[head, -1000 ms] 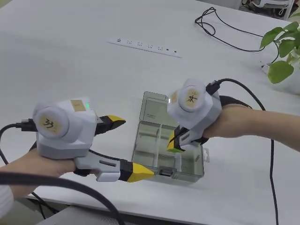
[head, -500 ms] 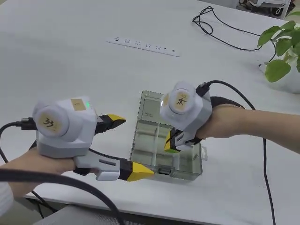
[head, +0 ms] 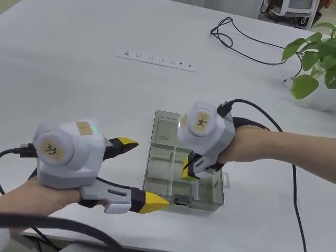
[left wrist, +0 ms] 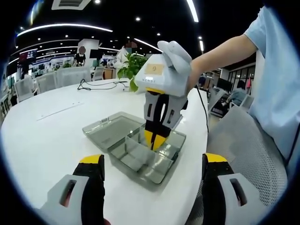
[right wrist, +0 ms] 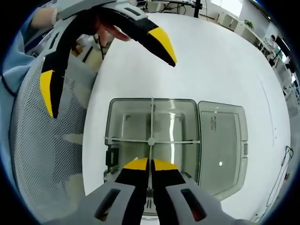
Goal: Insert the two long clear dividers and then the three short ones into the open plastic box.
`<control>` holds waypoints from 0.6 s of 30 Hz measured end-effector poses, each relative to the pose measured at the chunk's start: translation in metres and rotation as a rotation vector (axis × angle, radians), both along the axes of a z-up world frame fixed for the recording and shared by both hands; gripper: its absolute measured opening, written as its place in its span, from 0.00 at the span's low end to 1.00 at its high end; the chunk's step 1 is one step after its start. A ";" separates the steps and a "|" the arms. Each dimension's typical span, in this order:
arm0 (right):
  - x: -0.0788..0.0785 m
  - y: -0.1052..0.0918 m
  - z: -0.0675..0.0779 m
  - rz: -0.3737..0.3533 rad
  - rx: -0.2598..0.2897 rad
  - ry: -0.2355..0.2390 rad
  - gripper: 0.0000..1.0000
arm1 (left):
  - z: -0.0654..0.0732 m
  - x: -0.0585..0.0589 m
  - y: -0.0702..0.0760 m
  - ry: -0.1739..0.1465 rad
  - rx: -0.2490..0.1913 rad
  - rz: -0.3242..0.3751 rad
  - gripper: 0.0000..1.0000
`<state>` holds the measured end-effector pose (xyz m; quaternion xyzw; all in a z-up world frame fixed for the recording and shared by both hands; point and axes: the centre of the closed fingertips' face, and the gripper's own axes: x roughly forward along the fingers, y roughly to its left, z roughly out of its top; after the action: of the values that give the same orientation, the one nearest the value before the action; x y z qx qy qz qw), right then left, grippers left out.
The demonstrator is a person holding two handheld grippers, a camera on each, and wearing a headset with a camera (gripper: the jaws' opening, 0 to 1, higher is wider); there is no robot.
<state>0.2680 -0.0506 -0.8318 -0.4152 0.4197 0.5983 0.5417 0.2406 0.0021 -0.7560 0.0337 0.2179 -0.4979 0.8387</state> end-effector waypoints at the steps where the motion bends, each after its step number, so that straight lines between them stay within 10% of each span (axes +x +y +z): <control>1: -0.002 -0.002 -0.001 0.009 -0.004 0.001 0.05 | 0.000 0.000 0.000 0.000 0.002 0.000 0.87; 18: -0.002 -0.005 0.027 -0.071 0.229 -0.010 0.40 | -0.008 -0.004 0.009 0.021 0.023 0.024 0.87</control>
<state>0.2659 -0.0554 -0.8045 -0.3384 0.3605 0.6207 0.6085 0.2370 0.0107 -0.7636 0.0355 0.2327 -0.4856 0.8419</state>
